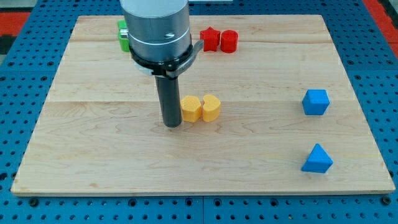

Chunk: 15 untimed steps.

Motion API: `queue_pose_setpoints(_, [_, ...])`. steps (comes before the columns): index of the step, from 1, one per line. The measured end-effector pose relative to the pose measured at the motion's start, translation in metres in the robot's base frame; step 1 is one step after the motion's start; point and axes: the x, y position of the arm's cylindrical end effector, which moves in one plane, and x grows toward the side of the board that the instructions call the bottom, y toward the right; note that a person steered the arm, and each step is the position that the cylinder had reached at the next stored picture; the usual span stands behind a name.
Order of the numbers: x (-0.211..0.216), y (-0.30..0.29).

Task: Push the blue cube into the blue triangle

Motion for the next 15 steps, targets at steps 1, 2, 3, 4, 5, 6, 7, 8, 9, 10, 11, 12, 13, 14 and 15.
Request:
queue_pose_setpoints(1, [0.043,0.003])
queue_pose_setpoints(2, [0.089,0.051])
queue_pose_setpoints(3, [0.107,0.149])
queue_pose_setpoints(4, [0.117,0.236])
queue_pose_setpoints(5, [0.095,0.263])
queue_pose_setpoints(6, [0.083,0.262])
queue_pose_setpoints(7, [0.083,0.251])
queue_pose_setpoints(8, [0.083,0.212])
queue_pose_setpoints(9, [0.075,0.224])
queue_pose_setpoints(10, [0.073,0.297])
queue_pose_setpoints(11, [0.019,0.314])
queue_pose_setpoints(12, [-0.015,0.322])
queue_pose_setpoints(13, [-0.046,0.307])
queue_pose_setpoints(14, [-0.041,0.291])
queue_pose_setpoints(15, [-0.024,0.236])
